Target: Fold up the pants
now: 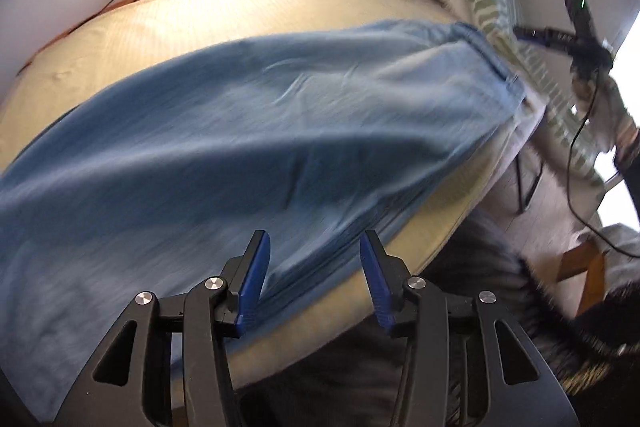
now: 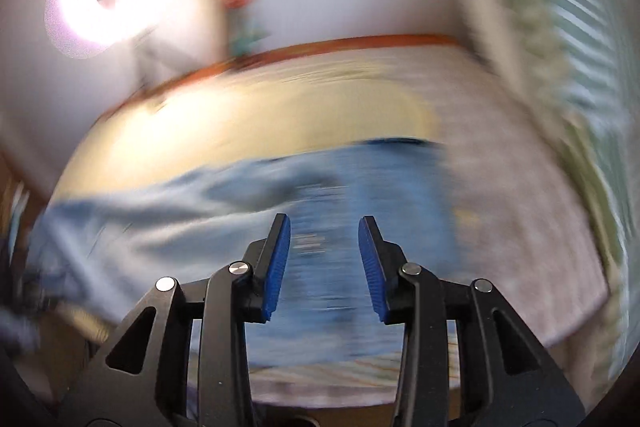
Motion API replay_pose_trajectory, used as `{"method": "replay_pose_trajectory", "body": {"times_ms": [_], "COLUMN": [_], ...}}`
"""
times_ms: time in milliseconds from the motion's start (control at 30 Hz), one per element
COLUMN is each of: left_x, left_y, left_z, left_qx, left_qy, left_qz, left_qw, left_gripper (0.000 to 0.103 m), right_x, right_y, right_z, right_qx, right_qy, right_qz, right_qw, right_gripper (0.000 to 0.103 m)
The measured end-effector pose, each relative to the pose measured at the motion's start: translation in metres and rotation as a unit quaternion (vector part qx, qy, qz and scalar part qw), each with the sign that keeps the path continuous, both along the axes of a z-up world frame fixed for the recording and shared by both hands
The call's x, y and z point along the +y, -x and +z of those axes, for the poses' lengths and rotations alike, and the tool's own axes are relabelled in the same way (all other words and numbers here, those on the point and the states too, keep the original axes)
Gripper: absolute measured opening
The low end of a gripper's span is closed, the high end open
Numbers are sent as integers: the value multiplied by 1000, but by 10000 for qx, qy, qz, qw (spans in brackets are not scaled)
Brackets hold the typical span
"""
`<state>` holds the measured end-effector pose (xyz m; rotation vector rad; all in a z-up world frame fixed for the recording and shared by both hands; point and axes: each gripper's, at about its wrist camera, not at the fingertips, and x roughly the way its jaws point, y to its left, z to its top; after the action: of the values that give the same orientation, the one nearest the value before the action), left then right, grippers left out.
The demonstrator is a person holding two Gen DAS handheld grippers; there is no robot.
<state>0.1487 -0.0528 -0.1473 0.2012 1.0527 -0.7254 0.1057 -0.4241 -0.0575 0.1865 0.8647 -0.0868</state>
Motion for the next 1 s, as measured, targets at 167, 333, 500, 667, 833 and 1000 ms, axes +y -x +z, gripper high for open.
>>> {"method": "replay_pose_trajectory", "body": {"times_ms": [167, 333, 500, 667, 833, 1000], "left_x": [19, 15, 10, 24, 33, 31], "left_y": [0, -1, 5, 13, 15, 12], "left_z": [-4, -13, -12, -2, -12, 7], "left_qx": [-96, -228, -497, -479, -253, -428], "left_qy": [-448, -832, -1002, -912, -961, -542], "left_qz": [-128, -594, -900, -967, -851, -724], "left_qw": [9989, 9945, 9896, 9900, 9914, 9950], "left_gripper": [45, 31, 3, 2, 2, 30], "right_x": [108, 202, 268, 287, 281, 286], "right_y": [-20, -19, -12, -16, -25, -18], "right_z": [-12, -31, -60, -89, -102, -83], "right_qx": [287, 613, 875, 1178, 1416, 1075], "right_qy": [-129, -3, 328, 486, 437, 451], "right_qz": [1851, 3250, 4143, 4324, 4303, 4395], "right_qw": [9822, 9437, 9053, 8926, 8904, 8906], "right_gripper": [37, 37, 37, 37, 37, 37]}}
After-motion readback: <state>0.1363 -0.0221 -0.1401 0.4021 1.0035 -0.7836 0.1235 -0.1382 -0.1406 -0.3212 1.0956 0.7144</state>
